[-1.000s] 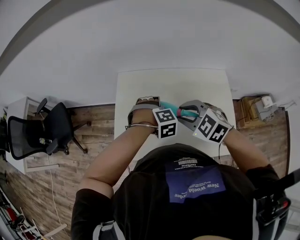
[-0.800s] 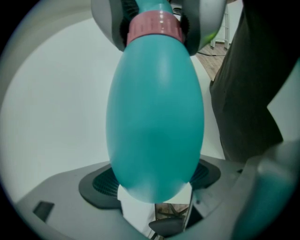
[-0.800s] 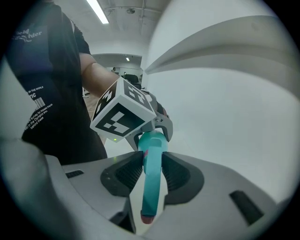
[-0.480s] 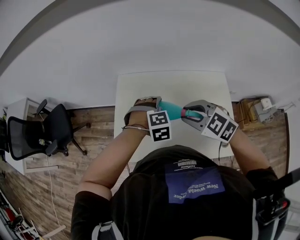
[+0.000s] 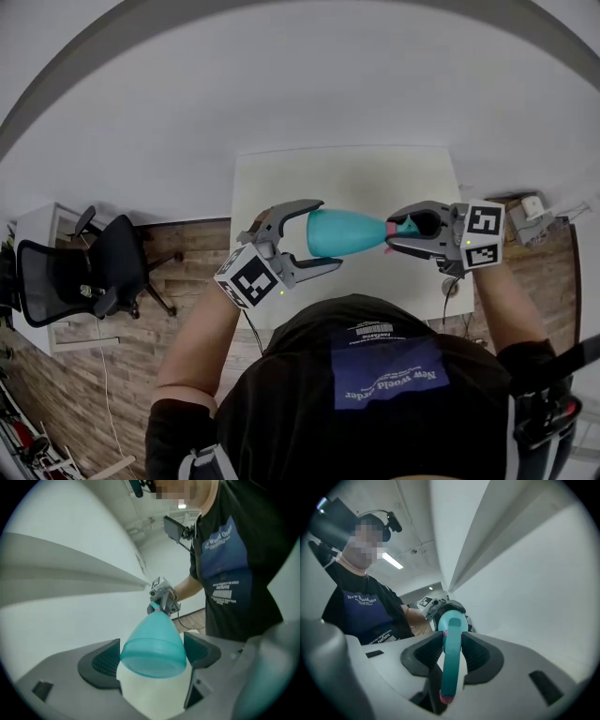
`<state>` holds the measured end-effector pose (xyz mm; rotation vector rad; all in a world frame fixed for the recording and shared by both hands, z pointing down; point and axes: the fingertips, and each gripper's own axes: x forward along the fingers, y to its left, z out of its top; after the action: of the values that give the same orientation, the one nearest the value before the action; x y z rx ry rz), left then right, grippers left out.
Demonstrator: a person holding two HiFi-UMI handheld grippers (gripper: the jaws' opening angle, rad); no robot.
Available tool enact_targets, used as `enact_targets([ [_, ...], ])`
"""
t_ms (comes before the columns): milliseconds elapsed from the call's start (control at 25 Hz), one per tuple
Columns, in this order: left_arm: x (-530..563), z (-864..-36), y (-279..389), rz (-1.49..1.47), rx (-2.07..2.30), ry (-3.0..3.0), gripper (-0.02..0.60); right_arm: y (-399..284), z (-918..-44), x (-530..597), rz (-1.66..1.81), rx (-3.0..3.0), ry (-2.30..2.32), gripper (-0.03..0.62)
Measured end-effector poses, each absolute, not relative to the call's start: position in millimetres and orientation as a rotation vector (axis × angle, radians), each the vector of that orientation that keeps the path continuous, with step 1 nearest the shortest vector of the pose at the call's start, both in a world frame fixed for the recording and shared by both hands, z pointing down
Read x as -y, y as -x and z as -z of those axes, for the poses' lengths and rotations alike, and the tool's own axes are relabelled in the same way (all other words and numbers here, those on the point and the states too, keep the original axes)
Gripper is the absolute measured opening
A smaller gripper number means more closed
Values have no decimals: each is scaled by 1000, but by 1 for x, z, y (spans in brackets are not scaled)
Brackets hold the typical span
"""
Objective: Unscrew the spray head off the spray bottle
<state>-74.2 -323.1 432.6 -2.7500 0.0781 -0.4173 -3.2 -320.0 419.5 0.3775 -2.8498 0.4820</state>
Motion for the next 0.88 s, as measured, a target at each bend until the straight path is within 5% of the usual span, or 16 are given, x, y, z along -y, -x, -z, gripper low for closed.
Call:
enact_targets([
  [200, 315, -389, 73, 129, -40, 2829, 428, 4, -405, 316, -607, 2916, -284, 124],
  [880, 296, -366, 78, 17, 34, 2968, 447, 14, -390, 306, -817, 2967, -130, 124],
])
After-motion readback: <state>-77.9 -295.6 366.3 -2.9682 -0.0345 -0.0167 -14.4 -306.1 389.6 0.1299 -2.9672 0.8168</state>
